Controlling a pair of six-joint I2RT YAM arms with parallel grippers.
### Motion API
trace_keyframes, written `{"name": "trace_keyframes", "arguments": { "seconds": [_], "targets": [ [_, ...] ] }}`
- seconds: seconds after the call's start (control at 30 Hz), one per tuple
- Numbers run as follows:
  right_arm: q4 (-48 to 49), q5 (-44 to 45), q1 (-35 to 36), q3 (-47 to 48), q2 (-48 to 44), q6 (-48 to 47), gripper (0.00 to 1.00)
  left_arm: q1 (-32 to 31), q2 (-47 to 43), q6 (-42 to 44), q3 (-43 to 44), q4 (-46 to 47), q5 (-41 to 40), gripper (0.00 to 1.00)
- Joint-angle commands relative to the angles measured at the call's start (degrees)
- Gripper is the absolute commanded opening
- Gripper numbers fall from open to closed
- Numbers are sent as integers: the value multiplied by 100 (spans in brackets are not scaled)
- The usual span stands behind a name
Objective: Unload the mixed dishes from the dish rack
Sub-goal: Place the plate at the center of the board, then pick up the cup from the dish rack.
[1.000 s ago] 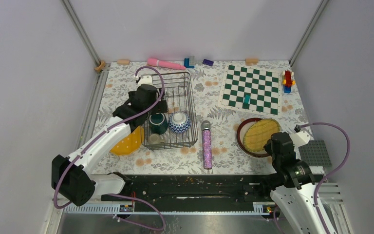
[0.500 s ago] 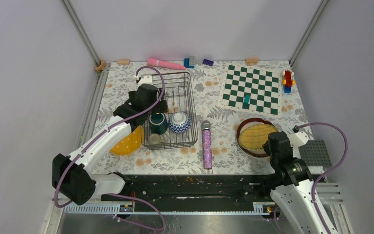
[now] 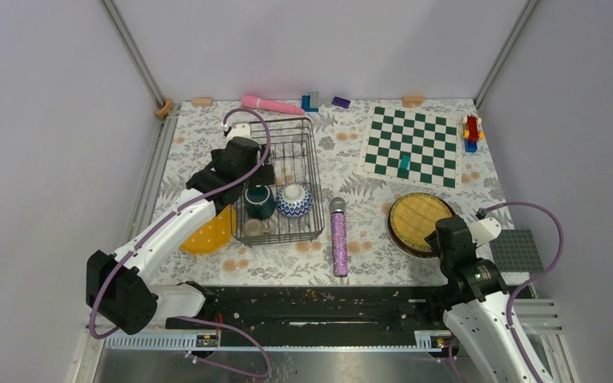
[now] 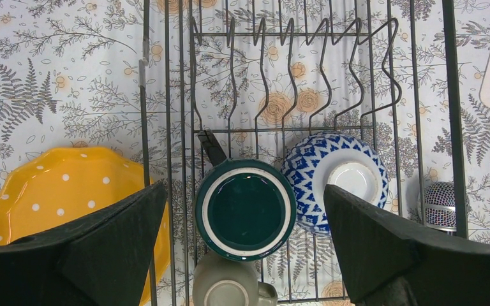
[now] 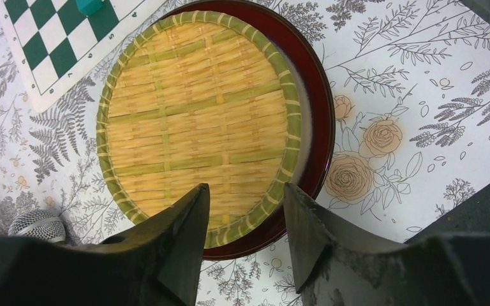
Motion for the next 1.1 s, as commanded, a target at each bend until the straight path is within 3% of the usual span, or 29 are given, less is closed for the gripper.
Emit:
{"name": "trace_keyframes", "arguments": {
  "seconds": [0.0,0.2,0.4,0.73,1.07],
  "targets": [
    [90,108,-15,-53,42,111,56,-8,8,-42,274,92,-198,99],
    [204,81,-11,-31,-4,-131,73,-8,18,-54,282,64,-178,99],
    [856,-204,-9,-107,-185,-692,99,-8,74,-92,314,-66,-138,99],
    [1926,-725,-8,-312,-255,-1413,100,-8,511,-82,344,-349,382,99],
    [2251,-872,-8,-398,-51,-1796,99,25,1030,-161,255,-402,552,99]
  ]
}}
